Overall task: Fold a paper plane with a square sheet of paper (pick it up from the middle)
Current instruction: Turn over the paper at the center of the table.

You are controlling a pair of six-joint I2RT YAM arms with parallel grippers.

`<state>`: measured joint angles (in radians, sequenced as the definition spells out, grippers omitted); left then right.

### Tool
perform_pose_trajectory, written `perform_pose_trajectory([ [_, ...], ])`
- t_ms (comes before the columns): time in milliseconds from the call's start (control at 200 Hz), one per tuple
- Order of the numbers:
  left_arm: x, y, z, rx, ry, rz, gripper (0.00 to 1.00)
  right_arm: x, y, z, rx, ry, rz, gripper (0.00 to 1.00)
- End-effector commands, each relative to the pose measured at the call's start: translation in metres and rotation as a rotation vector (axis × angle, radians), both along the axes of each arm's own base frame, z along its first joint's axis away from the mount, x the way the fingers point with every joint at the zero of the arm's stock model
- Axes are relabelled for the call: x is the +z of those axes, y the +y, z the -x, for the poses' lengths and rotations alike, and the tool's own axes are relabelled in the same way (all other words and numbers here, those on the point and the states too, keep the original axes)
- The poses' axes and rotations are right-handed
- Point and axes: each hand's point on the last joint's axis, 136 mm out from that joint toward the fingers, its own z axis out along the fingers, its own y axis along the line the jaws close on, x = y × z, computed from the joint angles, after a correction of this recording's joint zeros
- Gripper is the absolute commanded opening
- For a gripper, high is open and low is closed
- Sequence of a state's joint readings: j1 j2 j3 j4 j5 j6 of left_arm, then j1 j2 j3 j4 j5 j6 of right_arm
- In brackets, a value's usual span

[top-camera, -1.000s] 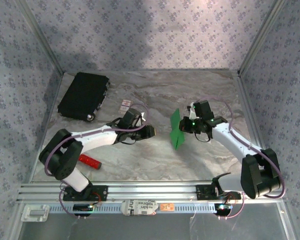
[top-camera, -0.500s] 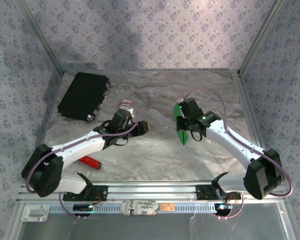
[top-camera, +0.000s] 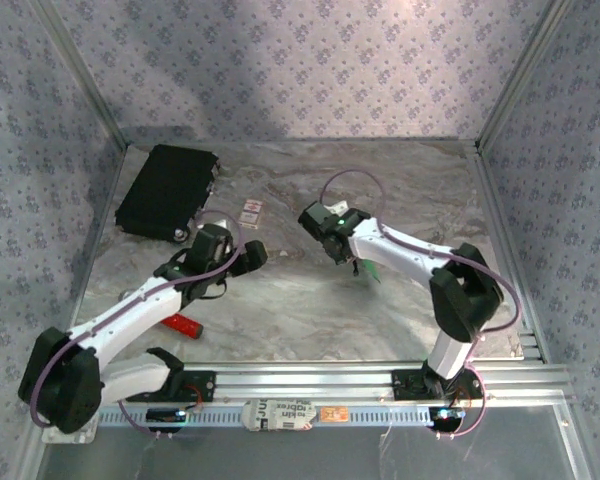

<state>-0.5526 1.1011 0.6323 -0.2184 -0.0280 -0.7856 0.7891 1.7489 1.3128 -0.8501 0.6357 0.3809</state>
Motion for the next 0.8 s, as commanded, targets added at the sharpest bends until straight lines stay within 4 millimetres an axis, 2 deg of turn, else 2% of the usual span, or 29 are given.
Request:
perform_pose_trajectory([
  [0, 0.0, 0.022, 0.005, 0.034, -0.01, -0.053, 1.0, -0.009, 0.023, 0.002, 0.017, 0.016, 0.014, 0.05],
  [120, 0.0, 0.027, 0.011, 0.012, -0.01, -0.016, 1.0, -0.027, 0.063, 0.007, 0.076, 0.061, -0.061, 0.08],
  [235, -0.006, 0.032, 0.015, 0.024, 0.043, 0.023, 1.0, -0.036, 0.099, 0.01, 0.11, 0.102, -0.186, 0.1],
  [410, -0.008, 0.028, 0.018, 0.018, 0.07, 0.088, 1.0, -0.037, 0.133, 0.014, 0.137, 0.173, -0.386, 0.15],
  [490, -0.004, 0.017, 0.017, -0.023, 0.058, 0.142, 1.0, -0.032, 0.143, 0.014, 0.144, 0.211, -0.517, 0.17],
  [560, 0.0, 0.006, 0.014, -0.054, 0.051, 0.2, 1.0, -0.02, 0.148, 0.013, 0.161, 0.224, -0.668, 0.23],
  [635, -0.001, -0.005, 0.012, -0.088, 0.067, 0.239, 1.0, -0.008, 0.143, 0.013, 0.163, 0.223, -0.82, 0.31],
  [720, -0.002, -0.015, 0.009, -0.124, 0.075, 0.266, 1.0, -0.004, 0.122, 0.011, 0.119, 0.216, -0.98, 0.35],
  [795, -0.004, -0.025, 0.007, -0.151, 0.08, 0.288, 1.0, -0.007, 0.102, 0.009, 0.069, 0.228, -1.074, 0.33],
])
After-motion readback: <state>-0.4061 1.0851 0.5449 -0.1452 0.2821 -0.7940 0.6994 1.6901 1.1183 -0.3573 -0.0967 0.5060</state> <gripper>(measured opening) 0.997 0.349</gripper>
